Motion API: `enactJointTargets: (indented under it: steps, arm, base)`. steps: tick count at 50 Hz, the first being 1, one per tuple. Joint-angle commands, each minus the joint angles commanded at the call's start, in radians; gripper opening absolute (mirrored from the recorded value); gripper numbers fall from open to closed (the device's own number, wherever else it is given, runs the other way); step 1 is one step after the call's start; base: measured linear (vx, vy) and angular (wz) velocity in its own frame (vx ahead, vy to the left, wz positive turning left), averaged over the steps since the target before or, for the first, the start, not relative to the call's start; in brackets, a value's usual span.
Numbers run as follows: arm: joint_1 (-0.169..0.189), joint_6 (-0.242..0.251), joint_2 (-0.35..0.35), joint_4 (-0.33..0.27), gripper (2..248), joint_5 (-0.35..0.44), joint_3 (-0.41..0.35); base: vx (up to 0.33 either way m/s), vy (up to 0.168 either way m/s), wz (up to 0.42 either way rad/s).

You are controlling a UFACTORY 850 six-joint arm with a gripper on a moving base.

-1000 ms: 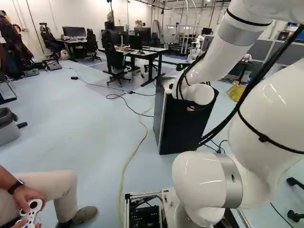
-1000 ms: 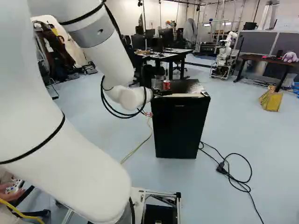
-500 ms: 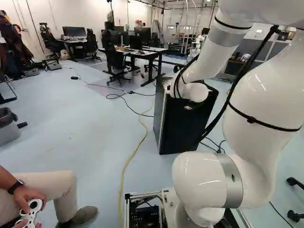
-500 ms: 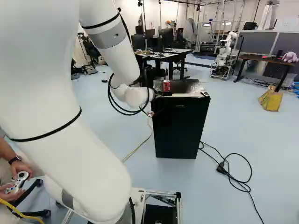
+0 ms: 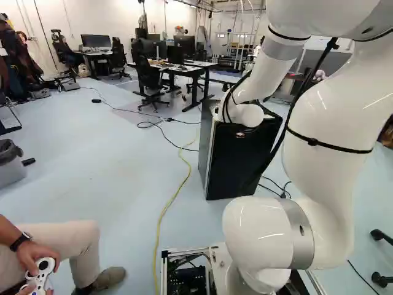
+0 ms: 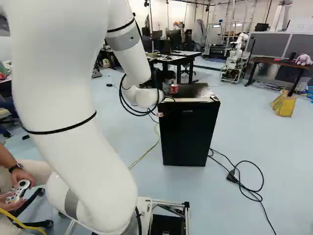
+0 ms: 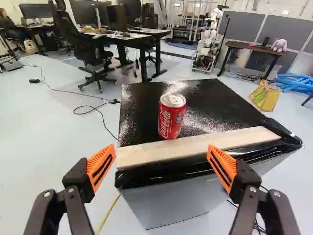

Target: Grab a drink from the fridge

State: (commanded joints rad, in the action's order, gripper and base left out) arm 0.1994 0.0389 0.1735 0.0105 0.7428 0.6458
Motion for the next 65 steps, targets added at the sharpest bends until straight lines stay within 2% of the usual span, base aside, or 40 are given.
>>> enactJointTargets:
  steps: [48,65]
  arm:
    - [0.034,0.0,0.201,0.02,247,0.0,0.236]
    - [0.04,0.0,0.234,0.042,247,-0.015,0.277]
  base:
    - [0.0,0.0,0.0]
    - [0.0,0.0,0.0]
